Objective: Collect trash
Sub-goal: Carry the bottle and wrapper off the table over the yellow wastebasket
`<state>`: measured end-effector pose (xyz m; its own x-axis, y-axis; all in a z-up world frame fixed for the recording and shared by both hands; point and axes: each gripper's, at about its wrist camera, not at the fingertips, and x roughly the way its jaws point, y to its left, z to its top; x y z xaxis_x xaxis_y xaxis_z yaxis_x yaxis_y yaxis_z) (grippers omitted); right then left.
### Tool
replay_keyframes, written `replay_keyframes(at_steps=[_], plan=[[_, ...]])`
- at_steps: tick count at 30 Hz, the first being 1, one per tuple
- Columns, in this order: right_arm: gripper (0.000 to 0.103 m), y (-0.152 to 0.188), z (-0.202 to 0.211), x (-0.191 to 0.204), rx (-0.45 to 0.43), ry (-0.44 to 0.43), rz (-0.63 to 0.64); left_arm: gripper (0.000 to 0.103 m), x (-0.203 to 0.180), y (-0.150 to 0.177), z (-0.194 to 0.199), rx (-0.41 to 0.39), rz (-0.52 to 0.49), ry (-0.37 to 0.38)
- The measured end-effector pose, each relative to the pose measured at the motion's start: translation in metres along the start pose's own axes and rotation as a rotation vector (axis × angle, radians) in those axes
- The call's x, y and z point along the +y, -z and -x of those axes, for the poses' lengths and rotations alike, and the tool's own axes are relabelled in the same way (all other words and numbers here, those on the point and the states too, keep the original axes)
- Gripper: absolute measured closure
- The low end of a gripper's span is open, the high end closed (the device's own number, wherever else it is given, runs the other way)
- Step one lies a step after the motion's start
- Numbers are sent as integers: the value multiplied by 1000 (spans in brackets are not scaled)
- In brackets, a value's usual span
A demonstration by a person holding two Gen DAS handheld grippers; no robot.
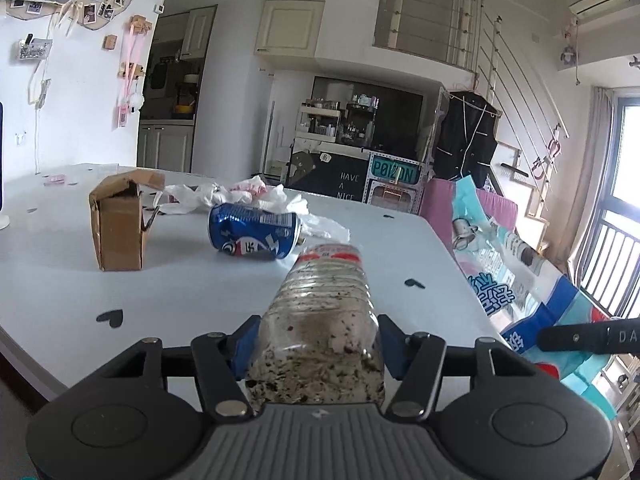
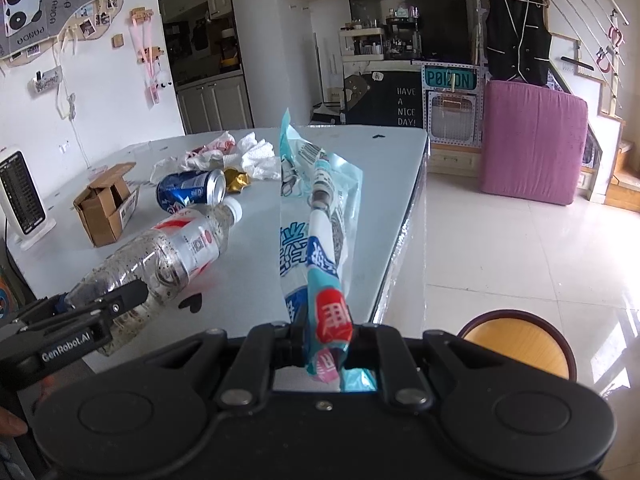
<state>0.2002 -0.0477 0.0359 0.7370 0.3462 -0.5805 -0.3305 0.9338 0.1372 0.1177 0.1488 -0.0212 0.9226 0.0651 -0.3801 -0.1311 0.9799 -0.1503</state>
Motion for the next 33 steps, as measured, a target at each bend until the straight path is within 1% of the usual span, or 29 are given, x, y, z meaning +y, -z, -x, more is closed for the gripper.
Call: replay_keyframes(at_steps=[8,11,16,20,24,29,33], plan=[[90,-5,18,-10,-52,-2,-25,43,-12,-20,16,-52,-11,20],[90,-7,26,-14,-67,-2,-30,43,-21,-29,19,-65,-24,30],[90,-8,38,-27,-90,6,-43,43,-44,-46,17,-75,-52,68],[90,-7,51,-50,-113,32,-72,43,-71,-52,13,-79,-81,107],[90,-3,64,-79,-127,68,-108,43,-107,-53,4,-71,-116,152],[90,7,75,-122,-131,131,-172,43,-155,-47,-12,-32,-155,212],[90,19,77,-157,-114,176,-228,43,-193,-40,-32,8,-185,260]])
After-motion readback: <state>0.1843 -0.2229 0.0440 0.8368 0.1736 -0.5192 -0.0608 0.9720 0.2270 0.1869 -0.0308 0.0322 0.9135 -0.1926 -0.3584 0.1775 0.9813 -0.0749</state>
